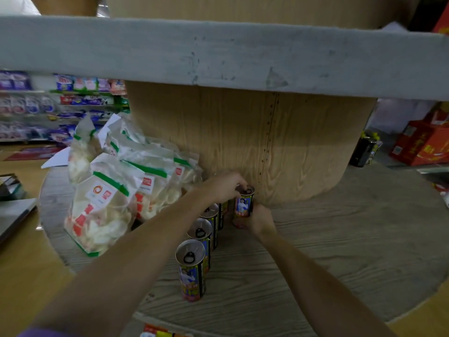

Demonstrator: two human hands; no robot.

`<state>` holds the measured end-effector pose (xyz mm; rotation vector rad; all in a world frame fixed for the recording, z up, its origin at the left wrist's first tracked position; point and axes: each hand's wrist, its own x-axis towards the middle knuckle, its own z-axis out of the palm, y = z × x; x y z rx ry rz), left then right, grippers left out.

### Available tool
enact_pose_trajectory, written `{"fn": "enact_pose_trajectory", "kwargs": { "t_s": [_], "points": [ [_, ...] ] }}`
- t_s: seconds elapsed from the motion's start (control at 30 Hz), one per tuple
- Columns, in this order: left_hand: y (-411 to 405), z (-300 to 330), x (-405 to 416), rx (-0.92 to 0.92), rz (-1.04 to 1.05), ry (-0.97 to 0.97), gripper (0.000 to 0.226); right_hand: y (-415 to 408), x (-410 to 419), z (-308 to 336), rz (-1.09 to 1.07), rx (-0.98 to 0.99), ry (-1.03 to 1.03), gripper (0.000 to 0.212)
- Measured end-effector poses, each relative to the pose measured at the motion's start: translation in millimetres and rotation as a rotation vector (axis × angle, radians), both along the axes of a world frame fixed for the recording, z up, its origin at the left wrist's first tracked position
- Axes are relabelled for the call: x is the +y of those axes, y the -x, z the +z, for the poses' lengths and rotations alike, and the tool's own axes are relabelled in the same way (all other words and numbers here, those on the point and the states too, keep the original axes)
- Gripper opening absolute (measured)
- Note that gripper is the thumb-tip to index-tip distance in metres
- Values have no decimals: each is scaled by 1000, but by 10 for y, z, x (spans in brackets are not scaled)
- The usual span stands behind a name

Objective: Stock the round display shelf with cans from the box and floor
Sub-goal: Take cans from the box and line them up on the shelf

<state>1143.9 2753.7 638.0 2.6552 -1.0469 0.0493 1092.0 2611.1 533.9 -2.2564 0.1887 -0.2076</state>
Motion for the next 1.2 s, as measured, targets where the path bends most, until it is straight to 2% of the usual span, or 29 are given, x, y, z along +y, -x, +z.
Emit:
{"fn": "enact_pose_trajectory", "kwargs": {
  "t_s": [0.07,0.3,0.53,0.7,0.87,0.97,1.03,1.2],
  "points": [
    [-59,-22,1,-50,28,2,24,-127,-25,-6,-11,11,11,58],
    [-252,-5,27,-35,67,-79,39,-487,-33,-1,-41,40,10,72],
    [-272,-2,5,-25,96,-41,42,-573,20,-34,-63,76,47,80],
    [-193,1,1,1,77,-63,47,-483,0,-2,-55,89,13,69],
    [-102,51,42,66,46,-95,40,-290,-11,118,-51,51,34,49],
    [-55,73,73,74,23,14,34,-104,-36,197,-85,35,43,33],
    [-4,97,28,61,14,108,19,37,-94,221,-90,17,78,28],
    [294,138,-296,59,-70,151,19,474,-360,287,-111,-29,91,16]
  ]
}}
